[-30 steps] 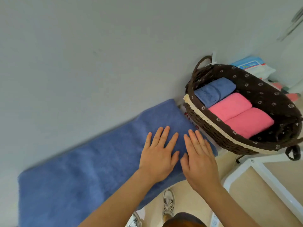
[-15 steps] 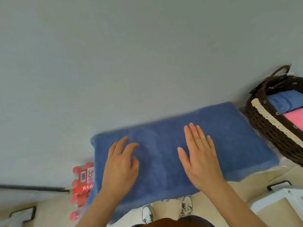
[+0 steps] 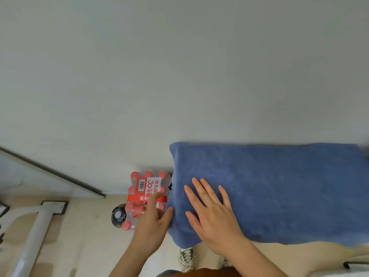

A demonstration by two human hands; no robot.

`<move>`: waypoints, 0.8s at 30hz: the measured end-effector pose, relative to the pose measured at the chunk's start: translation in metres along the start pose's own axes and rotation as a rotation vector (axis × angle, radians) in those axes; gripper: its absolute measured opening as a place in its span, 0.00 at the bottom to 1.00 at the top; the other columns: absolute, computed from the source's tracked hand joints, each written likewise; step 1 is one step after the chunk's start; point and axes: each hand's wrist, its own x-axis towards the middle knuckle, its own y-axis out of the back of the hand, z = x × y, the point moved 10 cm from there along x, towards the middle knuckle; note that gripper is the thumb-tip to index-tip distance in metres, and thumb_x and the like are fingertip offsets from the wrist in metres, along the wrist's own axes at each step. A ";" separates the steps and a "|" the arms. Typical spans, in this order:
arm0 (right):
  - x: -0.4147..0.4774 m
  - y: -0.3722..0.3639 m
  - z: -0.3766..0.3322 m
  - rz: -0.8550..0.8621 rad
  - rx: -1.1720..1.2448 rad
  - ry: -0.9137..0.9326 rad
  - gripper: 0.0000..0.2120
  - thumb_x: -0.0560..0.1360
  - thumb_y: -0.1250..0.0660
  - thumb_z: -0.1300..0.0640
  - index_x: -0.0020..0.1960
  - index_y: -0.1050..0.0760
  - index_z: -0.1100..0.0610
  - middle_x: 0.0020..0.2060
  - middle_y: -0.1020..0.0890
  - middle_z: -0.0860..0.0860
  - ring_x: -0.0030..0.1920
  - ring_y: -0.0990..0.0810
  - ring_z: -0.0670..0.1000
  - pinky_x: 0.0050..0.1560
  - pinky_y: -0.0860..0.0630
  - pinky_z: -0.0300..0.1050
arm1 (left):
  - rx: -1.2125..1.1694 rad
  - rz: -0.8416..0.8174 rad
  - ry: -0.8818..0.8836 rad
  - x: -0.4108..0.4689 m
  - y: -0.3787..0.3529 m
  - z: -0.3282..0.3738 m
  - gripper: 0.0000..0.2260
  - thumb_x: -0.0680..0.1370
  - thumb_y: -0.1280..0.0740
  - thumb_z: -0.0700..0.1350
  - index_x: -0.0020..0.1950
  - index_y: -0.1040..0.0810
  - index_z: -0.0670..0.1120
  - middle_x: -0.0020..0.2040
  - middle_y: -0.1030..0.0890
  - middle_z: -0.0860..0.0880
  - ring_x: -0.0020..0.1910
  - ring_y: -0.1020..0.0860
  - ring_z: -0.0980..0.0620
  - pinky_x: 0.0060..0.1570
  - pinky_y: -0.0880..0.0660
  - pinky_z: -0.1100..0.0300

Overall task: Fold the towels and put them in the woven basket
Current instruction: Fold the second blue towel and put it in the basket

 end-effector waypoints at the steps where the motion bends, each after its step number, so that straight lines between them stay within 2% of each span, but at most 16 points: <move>1: 0.002 0.001 0.001 -0.008 0.002 -0.010 0.27 0.75 0.47 0.42 0.72 0.34 0.49 0.72 0.31 0.49 0.72 0.33 0.49 0.66 0.43 0.57 | -0.047 0.007 0.015 -0.001 0.002 -0.001 0.12 0.78 0.36 0.42 0.59 0.32 0.54 0.27 0.28 0.49 0.25 0.31 0.59 0.28 0.33 0.65; 3: 0.001 0.005 0.000 -0.026 0.030 -0.006 0.28 0.74 0.46 0.41 0.73 0.37 0.47 0.73 0.34 0.47 0.73 0.37 0.47 0.67 0.45 0.55 | -0.123 0.069 0.020 -0.005 0.010 0.001 0.13 0.78 0.35 0.38 0.55 0.28 0.55 0.30 0.26 0.51 0.26 0.30 0.60 0.28 0.32 0.67; 4: -0.001 0.011 -0.003 -0.027 0.067 0.008 0.31 0.73 0.45 0.41 0.74 0.41 0.46 0.75 0.38 0.46 0.74 0.42 0.46 0.68 0.47 0.53 | -0.135 0.115 -0.008 -0.008 0.016 0.007 0.14 0.77 0.35 0.38 0.55 0.27 0.57 0.34 0.23 0.53 0.28 0.28 0.60 0.30 0.30 0.69; 6: -0.005 0.022 -0.017 -0.069 0.209 0.046 0.37 0.70 0.43 0.38 0.75 0.51 0.42 0.75 0.47 0.41 0.74 0.48 0.43 0.69 0.48 0.48 | -0.119 0.140 -0.086 -0.014 0.019 0.024 0.17 0.77 0.35 0.37 0.58 0.26 0.58 0.43 0.20 0.56 0.33 0.24 0.58 0.34 0.28 0.68; 7: -0.009 0.029 -0.026 -0.080 0.265 0.064 0.39 0.69 0.42 0.37 0.75 0.53 0.41 0.72 0.46 0.40 0.71 0.44 0.41 0.67 0.46 0.46 | -0.122 0.114 -0.124 -0.018 0.016 0.035 0.18 0.77 0.36 0.37 0.60 0.26 0.58 0.46 0.20 0.56 0.35 0.23 0.56 0.36 0.27 0.67; 9: -0.011 0.042 -0.040 -0.034 0.323 0.065 0.40 0.67 0.40 0.37 0.74 0.54 0.40 0.63 0.41 0.40 0.56 0.33 0.40 0.58 0.38 0.41 | -0.199 -0.006 -0.159 -0.024 0.006 0.054 0.23 0.77 0.40 0.33 0.62 0.27 0.60 0.46 0.18 0.56 0.36 0.19 0.50 0.36 0.22 0.61; 11: -0.007 0.047 -0.039 0.062 0.401 0.005 0.36 0.69 0.39 0.40 0.74 0.49 0.42 0.56 0.38 0.42 0.44 0.30 0.43 0.48 0.33 0.38 | -0.307 -0.096 -0.147 -0.023 0.001 0.064 0.27 0.76 0.43 0.28 0.63 0.29 0.58 0.47 0.17 0.53 0.39 0.17 0.47 0.40 0.21 0.58; 14: 0.001 0.036 -0.011 0.125 0.599 -0.173 0.24 0.76 0.36 0.52 0.70 0.37 0.44 0.52 0.33 0.41 0.46 0.27 0.44 0.42 0.31 0.32 | -0.219 -0.072 -0.191 -0.013 0.009 0.077 0.24 0.76 0.44 0.29 0.60 0.25 0.54 0.44 0.15 0.51 0.46 0.17 0.54 0.50 0.23 0.62; 15: 0.002 0.034 -0.004 0.127 0.641 -0.205 0.21 0.76 0.37 0.55 0.68 0.34 0.45 0.50 0.31 0.40 0.46 0.28 0.42 0.42 0.31 0.31 | -0.146 -0.023 -0.212 -0.006 0.015 0.081 0.21 0.77 0.42 0.31 0.58 0.23 0.55 0.42 0.15 0.53 0.44 0.18 0.57 0.48 0.23 0.63; 17: 0.002 0.033 0.005 0.137 0.705 -0.234 0.16 0.76 0.38 0.59 0.61 0.28 0.46 0.48 0.26 0.39 0.45 0.26 0.42 0.42 0.30 0.30 | -0.002 0.061 -0.246 0.012 0.024 0.090 0.14 0.79 0.41 0.38 0.54 0.23 0.56 0.37 0.18 0.51 0.33 0.22 0.58 0.34 0.26 0.60; 19: 0.001 0.032 0.009 0.115 0.763 -0.248 0.13 0.75 0.38 0.61 0.56 0.25 0.47 0.46 0.21 0.40 0.45 0.23 0.43 0.43 0.26 0.32 | 0.152 0.070 -0.244 0.038 0.024 0.095 0.10 0.80 0.43 0.45 0.57 0.28 0.59 0.33 0.22 0.49 0.27 0.26 0.58 0.28 0.31 0.61; 21: -0.001 0.030 0.009 0.078 0.808 -0.246 0.12 0.76 0.37 0.61 0.53 0.22 0.48 0.45 0.20 0.41 0.46 0.22 0.44 0.46 0.23 0.34 | 0.204 0.044 -0.170 0.066 0.020 0.091 0.08 0.81 0.43 0.50 0.58 0.33 0.61 0.35 0.22 0.50 0.30 0.25 0.58 0.31 0.30 0.62; 24: 0.000 0.022 -0.001 -0.009 0.949 -0.225 0.13 0.75 0.37 0.63 0.51 0.20 0.49 0.43 0.18 0.42 0.45 0.20 0.44 0.46 0.22 0.37 | -0.062 0.068 -0.066 0.099 0.022 0.083 0.10 0.79 0.38 0.46 0.60 0.25 0.54 0.46 0.18 0.49 0.42 0.20 0.51 0.42 0.22 0.56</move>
